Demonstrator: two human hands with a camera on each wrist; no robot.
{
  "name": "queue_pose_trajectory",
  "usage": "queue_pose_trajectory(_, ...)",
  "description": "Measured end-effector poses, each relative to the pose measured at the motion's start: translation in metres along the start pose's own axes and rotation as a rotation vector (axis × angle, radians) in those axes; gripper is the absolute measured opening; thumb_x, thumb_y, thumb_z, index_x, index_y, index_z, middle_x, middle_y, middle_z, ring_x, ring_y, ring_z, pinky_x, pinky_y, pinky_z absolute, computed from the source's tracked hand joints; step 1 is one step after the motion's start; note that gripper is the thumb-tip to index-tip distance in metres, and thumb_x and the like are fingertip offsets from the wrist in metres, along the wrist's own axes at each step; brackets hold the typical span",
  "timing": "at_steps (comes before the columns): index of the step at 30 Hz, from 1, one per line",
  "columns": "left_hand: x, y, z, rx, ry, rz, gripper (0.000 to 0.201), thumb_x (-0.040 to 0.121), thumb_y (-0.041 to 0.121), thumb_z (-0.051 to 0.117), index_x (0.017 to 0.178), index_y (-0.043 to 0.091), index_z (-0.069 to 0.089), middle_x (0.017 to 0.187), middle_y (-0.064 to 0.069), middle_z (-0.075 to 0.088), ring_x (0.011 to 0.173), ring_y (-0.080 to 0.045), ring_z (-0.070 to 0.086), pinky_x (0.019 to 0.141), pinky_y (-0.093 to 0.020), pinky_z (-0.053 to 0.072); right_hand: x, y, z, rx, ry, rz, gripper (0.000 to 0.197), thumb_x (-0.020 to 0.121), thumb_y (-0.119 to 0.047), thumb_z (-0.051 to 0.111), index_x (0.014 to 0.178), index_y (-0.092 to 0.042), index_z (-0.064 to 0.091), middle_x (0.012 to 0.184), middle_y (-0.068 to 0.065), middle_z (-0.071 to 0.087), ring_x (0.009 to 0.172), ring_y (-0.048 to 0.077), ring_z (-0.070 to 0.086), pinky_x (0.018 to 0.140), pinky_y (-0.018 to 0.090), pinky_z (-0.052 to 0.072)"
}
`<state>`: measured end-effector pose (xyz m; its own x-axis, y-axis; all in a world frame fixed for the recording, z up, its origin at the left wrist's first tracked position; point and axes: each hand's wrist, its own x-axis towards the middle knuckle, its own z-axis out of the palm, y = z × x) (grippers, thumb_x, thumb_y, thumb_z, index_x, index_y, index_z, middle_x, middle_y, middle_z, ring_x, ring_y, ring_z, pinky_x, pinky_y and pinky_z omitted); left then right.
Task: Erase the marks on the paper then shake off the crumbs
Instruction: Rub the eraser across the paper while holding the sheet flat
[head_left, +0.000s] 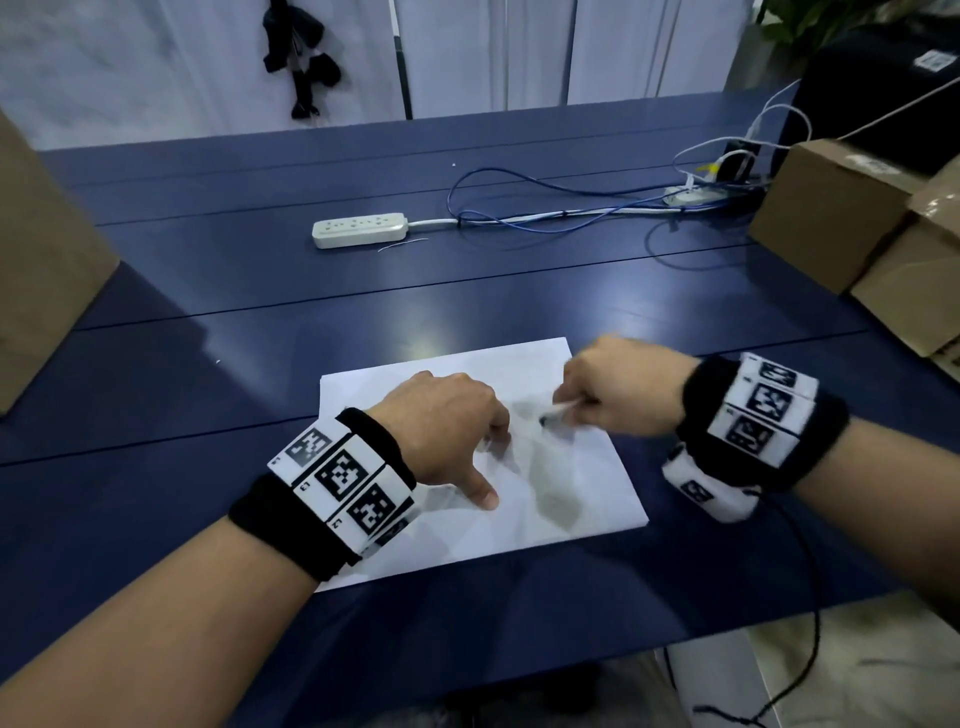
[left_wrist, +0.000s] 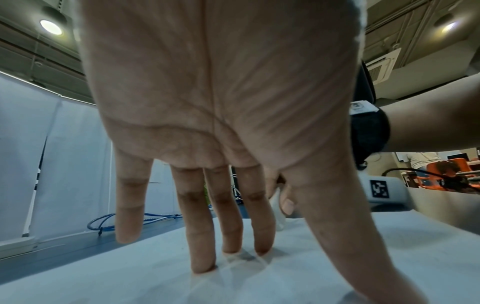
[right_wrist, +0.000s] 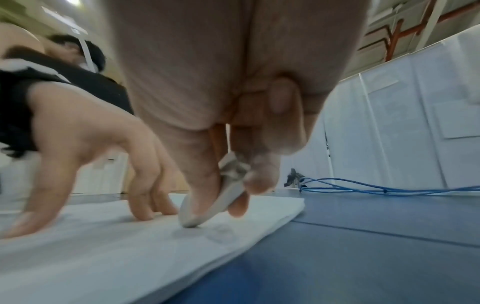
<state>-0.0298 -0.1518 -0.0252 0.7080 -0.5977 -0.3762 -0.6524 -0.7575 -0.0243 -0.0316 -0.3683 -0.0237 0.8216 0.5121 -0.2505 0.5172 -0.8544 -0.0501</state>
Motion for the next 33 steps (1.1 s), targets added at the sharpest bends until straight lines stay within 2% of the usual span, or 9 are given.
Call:
queue_pose_trajectory(3,0.001,0.0,0.0,-0.001,0.0,-0.004,0.055,0.066,0.068,0.076,0.107,0.032,0.063,0.11,0.015,0.061,0.105,-0.013,0.055,0.091,-0.038,0.046,-0.003,0.002,0.004,-0.034,0.012,-0.03,0.034,0.083,-0.054,0.048,0.098,-0.032,0.069,0.091,-0.005,0.067,0.088,0.024,0.063,0.074,0.04,0.054)
queue_pose_trajectory(7,0.002,-0.002,0.001,0.005,-0.001,-0.007,0.055,0.065,0.069,0.076,0.102,0.033,0.061,0.108,0.014,0.06,0.102,-0.014,0.054,0.091,-0.039,0.046,-0.036,-0.024,0.008,0.131,-0.214,-0.267,0.024,0.089,-0.036,0.06,0.109,-0.031,0.071,0.099,-0.008,0.064,0.09,0.013,0.058,0.077,0.034,0.05)
queue_pose_trajectory(13,0.0,0.0,0.0,0.007,-0.005,0.006,0.057,0.067,0.068,0.076,0.11,0.033,0.063,0.11,0.016,0.061,0.105,-0.014,0.054,0.091,-0.038,0.046,0.01,0.003,-0.001,0.017,0.007,0.014,0.026,0.086,-0.045,0.057,0.104,-0.031,0.071,0.095,-0.005,0.069,0.091,0.022,0.062,0.078,0.038,0.053)
queue_pose_trajectory(16,0.001,-0.001,0.0,0.006,-0.002,0.0,0.058,0.066,0.068,0.076,0.109,0.032,0.062,0.11,0.015,0.06,0.105,-0.014,0.055,0.09,-0.038,0.047,0.001,-0.005,0.0,-0.133,-0.001,-0.061,0.025,0.092,-0.043,0.054,0.108,-0.032,0.07,0.101,-0.007,0.064,0.096,0.02,0.06,0.072,0.03,0.046)
queue_pose_trajectory(19,0.001,-0.002,0.002,0.0,-0.004,-0.004,0.054,0.065,0.069,0.076,0.101,0.032,0.06,0.109,0.013,0.059,0.102,-0.015,0.055,0.088,-0.039,0.048,-0.03,-0.024,0.005,0.033,-0.151,-0.301,0.021,0.09,-0.034,0.059,0.108,-0.031,0.071,0.099,-0.009,0.062,0.089,0.014,0.058,0.07,0.028,0.045)
queue_pose_trajectory(21,0.001,-0.002,0.003,-0.002,-0.009,0.0,0.053,0.066,0.069,0.075,0.1,0.032,0.059,0.109,0.013,0.059,0.103,-0.014,0.054,0.088,-0.039,0.047,-0.032,-0.027,0.005,0.1,-0.216,-0.271,0.022,0.088,-0.034,0.062,0.108,-0.031,0.071,0.099,-0.01,0.063,0.09,0.013,0.059,0.073,0.028,0.046)
queue_pose_trajectory(26,0.0,0.0,0.001,0.001,-0.009,0.007,0.056,0.068,0.067,0.075,0.11,0.033,0.061,0.109,0.014,0.059,0.104,-0.014,0.055,0.091,-0.04,0.047,0.002,0.004,0.0,0.019,-0.003,-0.004,0.046,0.074,-0.061,0.042,0.099,-0.034,0.07,0.087,-0.004,0.068,0.087,0.023,0.062,0.076,0.041,0.055)
queue_pose_trajectory(29,0.0,0.0,0.002,0.006,-0.016,0.001,0.057,0.069,0.066,0.075,0.111,0.032,0.059,0.112,0.013,0.057,0.105,-0.015,0.054,0.091,-0.038,0.046,-0.012,-0.004,0.004,-0.073,-0.012,-0.047,0.027,0.088,-0.044,0.054,0.105,-0.031,0.07,0.098,-0.005,0.065,0.093,0.021,0.06,0.074,0.032,0.049)
queue_pose_trajectory(33,0.002,0.0,0.002,0.004,-0.013,0.005,0.051,0.069,0.066,0.076,0.103,0.032,0.056,0.112,0.013,0.056,0.105,-0.014,0.053,0.086,-0.034,0.043,-0.035,-0.02,0.004,0.075,-0.198,-0.231,0.023,0.089,-0.033,0.061,0.11,-0.028,0.07,0.1,-0.008,0.063,0.091,0.012,0.056,0.073,0.027,0.043)
